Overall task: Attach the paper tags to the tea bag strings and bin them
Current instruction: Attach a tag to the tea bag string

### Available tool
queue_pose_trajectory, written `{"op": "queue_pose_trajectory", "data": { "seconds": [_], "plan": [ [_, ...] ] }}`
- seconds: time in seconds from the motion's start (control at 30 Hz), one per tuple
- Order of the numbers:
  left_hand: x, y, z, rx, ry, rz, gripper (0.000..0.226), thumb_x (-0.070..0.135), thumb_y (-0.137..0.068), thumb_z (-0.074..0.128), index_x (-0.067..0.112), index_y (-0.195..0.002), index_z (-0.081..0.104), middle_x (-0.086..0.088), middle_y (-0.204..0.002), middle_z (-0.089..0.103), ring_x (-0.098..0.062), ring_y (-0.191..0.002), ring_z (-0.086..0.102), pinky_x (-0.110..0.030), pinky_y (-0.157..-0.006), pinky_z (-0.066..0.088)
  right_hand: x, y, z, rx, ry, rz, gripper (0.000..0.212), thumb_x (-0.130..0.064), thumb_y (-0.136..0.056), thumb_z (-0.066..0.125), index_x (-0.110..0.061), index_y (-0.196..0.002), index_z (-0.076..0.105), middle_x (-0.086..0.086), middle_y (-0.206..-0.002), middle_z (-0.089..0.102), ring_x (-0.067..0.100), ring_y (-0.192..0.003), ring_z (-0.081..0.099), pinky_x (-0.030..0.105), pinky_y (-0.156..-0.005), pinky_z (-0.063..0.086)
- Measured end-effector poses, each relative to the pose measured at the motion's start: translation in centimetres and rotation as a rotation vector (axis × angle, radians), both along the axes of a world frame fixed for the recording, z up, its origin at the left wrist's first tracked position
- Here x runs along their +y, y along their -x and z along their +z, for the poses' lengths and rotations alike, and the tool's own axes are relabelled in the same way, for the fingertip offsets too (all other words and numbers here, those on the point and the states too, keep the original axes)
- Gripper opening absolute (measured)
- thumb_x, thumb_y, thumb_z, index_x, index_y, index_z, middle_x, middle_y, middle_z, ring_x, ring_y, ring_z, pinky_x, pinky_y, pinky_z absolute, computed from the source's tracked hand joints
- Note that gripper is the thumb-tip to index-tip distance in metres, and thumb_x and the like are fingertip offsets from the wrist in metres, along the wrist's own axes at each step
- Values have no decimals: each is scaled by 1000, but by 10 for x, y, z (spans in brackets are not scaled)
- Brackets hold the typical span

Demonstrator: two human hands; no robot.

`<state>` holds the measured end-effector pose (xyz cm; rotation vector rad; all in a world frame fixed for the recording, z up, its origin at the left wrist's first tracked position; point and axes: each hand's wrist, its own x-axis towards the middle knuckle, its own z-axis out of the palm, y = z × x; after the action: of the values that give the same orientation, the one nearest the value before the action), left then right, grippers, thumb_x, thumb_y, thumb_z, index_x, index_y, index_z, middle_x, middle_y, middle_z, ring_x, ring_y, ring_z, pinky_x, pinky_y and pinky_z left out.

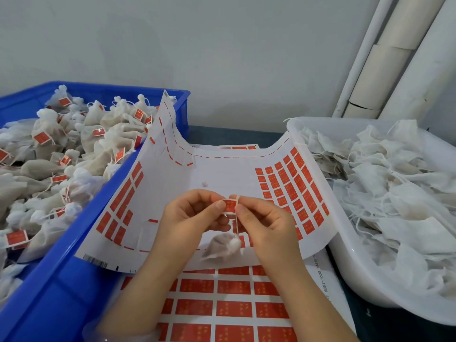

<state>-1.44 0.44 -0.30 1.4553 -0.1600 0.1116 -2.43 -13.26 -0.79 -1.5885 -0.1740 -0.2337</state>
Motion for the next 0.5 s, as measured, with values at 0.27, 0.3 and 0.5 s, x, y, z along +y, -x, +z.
{"op": "queue_pose_trajectory", "data": {
  "seconds": [0.27,0.3,0.5],
  "plan": [
    [-5,3,2,-28,-71,-16,13,-1,-82,61,10,-79,67,-2,-70,71,-17,-62,69,-18,-57,54,-1,0,-1,-103,136,-42,15,-18,-84,64,-32,-80,64,-19,-76,67,1,-79,64,10,-65,51],
    [-5,3,1,-30,-82,-15,13,-1,-82,61,10,-79,67,-1,-69,71,-17,-62,69,-18,-57,53,-2,0,-1,-114,152,-41,16,-17,-84,64,-33,-80,64,-19,-77,67,1,-79,64,10,-65,50],
    [-4,0,0,-39,-127,49,10,4,-80,64,14,-80,67,-2,-69,71,-19,-62,69,-18,-57,54,-3,-1,2,-113,103,-41,16,-21,-80,68,-37,-82,65,-26,-78,68,-1,-78,65,8,-60,49]
  ]
}}
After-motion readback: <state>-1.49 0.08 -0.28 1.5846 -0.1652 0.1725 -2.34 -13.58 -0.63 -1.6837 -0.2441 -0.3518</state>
